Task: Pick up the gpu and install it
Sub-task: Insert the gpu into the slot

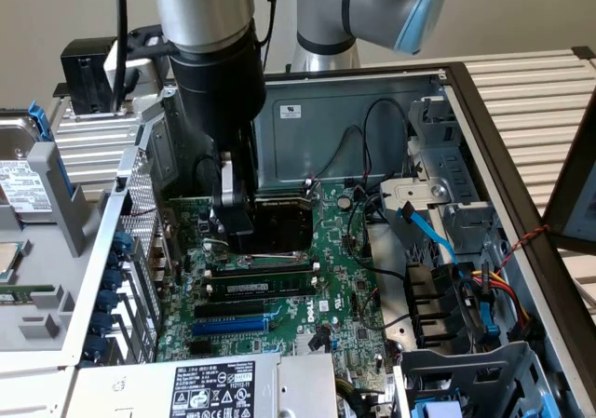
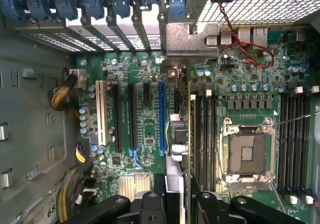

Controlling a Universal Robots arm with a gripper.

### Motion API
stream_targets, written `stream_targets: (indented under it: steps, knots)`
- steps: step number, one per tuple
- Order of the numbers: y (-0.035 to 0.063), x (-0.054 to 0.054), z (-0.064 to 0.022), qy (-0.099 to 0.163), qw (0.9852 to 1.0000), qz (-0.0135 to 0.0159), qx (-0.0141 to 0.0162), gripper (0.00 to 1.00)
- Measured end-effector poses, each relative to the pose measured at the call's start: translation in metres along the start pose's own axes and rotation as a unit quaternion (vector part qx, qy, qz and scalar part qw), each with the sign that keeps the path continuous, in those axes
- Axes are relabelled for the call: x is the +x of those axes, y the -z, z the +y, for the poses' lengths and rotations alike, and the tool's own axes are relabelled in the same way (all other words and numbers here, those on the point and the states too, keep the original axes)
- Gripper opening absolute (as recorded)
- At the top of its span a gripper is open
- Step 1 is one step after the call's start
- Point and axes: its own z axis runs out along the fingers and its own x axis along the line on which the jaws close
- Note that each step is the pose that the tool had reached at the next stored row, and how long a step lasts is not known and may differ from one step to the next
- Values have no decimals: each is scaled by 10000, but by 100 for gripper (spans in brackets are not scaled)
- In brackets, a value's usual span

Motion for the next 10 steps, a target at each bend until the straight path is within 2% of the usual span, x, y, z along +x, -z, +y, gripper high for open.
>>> stream_targets:
  steps: [10]
  knots:
    - [-174,49,20,-2,10000,-2,3,28]
